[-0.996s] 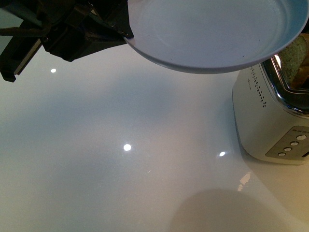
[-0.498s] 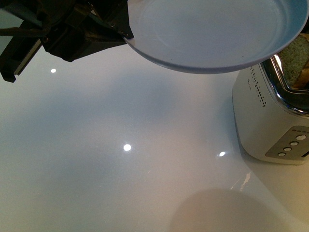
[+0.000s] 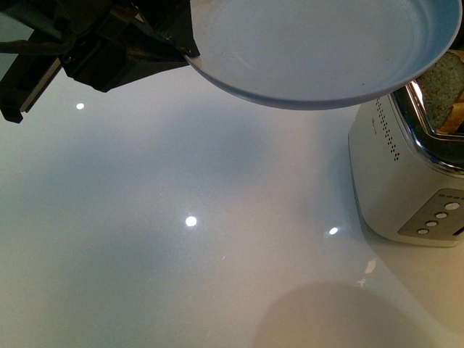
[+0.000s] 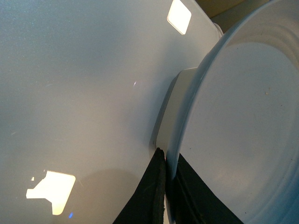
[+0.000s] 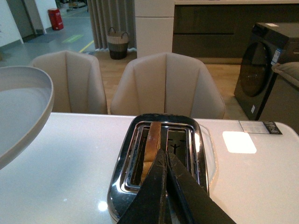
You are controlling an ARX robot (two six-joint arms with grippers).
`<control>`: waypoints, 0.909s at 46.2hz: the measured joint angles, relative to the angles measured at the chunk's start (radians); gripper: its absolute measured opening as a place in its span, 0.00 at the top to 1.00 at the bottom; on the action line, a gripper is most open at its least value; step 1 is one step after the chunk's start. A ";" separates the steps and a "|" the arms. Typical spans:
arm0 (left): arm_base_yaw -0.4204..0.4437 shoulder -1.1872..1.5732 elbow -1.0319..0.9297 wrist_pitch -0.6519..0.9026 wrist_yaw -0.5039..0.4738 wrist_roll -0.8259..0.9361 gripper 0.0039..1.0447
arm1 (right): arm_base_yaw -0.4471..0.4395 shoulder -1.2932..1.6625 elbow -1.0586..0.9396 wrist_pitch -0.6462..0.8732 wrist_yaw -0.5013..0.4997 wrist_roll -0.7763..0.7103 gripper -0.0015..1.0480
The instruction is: Left arm holds plate, right arm toasts bread
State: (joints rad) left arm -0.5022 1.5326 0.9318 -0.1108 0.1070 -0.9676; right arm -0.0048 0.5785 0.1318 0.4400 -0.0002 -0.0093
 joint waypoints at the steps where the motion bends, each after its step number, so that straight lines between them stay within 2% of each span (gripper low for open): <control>1: 0.000 0.000 0.000 0.000 0.000 0.000 0.97 | 0.000 -0.011 -0.007 -0.004 0.000 0.000 0.98; 42: 0.000 0.000 0.000 0.000 0.000 0.000 0.97 | 0.001 -0.351 -0.111 -0.211 0.000 0.002 0.98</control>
State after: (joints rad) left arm -0.5026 1.5326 0.9321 -0.1108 0.1074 -0.9676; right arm -0.0036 0.2276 0.0208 0.2287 0.0002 -0.0074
